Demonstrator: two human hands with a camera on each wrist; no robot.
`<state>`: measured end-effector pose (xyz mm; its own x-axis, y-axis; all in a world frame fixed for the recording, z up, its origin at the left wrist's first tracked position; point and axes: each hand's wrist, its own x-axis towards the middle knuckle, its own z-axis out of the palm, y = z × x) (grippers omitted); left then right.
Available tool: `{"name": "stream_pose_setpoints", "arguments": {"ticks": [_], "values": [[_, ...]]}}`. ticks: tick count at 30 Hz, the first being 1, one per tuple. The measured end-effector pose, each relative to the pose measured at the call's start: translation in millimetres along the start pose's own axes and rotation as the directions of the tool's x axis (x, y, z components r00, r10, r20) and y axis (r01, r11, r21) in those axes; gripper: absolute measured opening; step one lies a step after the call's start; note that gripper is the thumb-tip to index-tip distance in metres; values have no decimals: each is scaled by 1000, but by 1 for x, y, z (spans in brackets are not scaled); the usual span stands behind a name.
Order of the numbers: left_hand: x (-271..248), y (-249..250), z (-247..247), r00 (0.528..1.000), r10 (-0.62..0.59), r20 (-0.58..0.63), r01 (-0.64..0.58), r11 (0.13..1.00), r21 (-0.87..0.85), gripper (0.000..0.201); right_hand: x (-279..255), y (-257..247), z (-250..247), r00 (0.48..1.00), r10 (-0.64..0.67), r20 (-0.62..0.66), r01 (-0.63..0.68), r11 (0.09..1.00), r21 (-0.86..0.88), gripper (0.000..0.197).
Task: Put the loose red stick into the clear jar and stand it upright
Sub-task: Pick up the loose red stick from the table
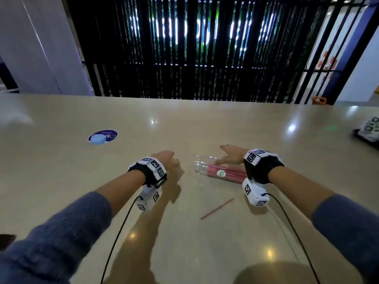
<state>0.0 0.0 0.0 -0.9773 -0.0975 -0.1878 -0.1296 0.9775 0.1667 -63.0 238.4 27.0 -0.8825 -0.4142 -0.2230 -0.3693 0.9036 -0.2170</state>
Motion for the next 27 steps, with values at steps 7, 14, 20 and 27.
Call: {"name": "stream_pose_setpoints", "arguments": {"ticks": [7,14,20,27], "values": [[-31,31,30,986,163,-21,-157,971,180,38,-5,12,42,998,22,-57,-19,999,49,77],[-35,80,51,906,395,150,-367,912,-186,21,0,15,40,999,8,-47,-7,999,40,79],[-39,106,63,895,415,163,-377,899,-221,30,3,16,41,999,0,-48,0,1000,6,76],[-39,112,58,868,487,101,-469,869,-157,19,8,19,44,998,1,-58,-1,1000,11,72]]}}
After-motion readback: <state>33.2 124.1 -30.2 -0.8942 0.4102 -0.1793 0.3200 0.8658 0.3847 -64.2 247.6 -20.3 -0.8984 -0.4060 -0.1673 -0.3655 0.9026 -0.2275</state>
